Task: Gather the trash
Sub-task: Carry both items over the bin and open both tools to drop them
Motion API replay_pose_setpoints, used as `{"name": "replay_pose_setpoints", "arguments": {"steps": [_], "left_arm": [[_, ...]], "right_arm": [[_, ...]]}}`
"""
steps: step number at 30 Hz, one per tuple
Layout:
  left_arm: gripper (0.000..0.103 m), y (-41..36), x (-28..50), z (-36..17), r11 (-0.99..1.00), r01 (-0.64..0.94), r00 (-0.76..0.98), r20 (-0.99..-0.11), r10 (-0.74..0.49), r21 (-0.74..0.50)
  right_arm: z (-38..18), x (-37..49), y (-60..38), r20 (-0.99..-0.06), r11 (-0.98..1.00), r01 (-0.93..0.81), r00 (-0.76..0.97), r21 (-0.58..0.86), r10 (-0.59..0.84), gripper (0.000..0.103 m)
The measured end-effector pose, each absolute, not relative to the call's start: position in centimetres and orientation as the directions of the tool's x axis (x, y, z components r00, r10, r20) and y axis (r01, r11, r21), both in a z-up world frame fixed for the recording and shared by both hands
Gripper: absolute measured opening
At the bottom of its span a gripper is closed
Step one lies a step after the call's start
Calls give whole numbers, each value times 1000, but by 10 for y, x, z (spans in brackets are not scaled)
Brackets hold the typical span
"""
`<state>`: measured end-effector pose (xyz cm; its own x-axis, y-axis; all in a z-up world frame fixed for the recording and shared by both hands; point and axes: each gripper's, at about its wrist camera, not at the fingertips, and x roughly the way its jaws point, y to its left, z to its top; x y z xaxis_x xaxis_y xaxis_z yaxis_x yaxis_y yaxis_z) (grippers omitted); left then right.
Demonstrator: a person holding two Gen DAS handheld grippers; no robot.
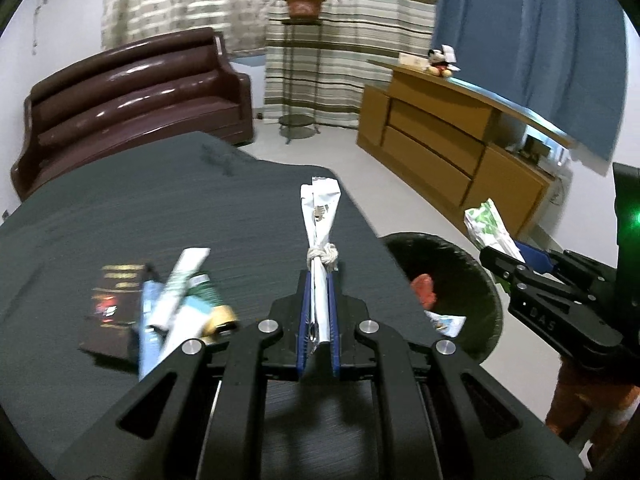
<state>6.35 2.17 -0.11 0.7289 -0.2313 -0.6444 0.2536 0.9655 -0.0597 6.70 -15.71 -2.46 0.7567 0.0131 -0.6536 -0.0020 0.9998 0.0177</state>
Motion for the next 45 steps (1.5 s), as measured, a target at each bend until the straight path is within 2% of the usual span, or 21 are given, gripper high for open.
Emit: {"name": "replay_pose_setpoints", "arguments": {"steps": [12, 36, 38, 39, 40, 41, 45], "left_arm": [[9, -35, 80, -13, 944, 329, 704, -658, -268, -32], [9, -77, 105, -29, 926, 377, 669, -693, -269, 5], [11, -78, 105, -30, 927, 375, 668, -696, -263, 10], [16, -79, 106, -31, 925, 379, 663, -701, -262, 12], [25, -80, 106, -31, 925, 379, 662, -703, -260, 15], [28, -82, 106, -31, 926, 378, 664, -702, -258, 17], [31, -82, 105, -30, 927, 376, 668, -699, -256, 19]], "right_arm": [[-32, 68, -186, -652, 998, 54, 758, 33, -19, 31], [-41, 82, -205, -657, 991, 106, 753, 80, -27, 31], [-43, 82, -207, -657, 990, 108, 753, 91, -22, 34], [-43, 82, -208, -656, 989, 114, 755, 95, -24, 38], [-43, 82, -209, -654, 988, 118, 756, 98, -25, 40], [-43, 81, -211, -652, 987, 122, 758, 102, -26, 42], [-42, 80, -215, -652, 985, 132, 758, 111, -28, 43]]}}
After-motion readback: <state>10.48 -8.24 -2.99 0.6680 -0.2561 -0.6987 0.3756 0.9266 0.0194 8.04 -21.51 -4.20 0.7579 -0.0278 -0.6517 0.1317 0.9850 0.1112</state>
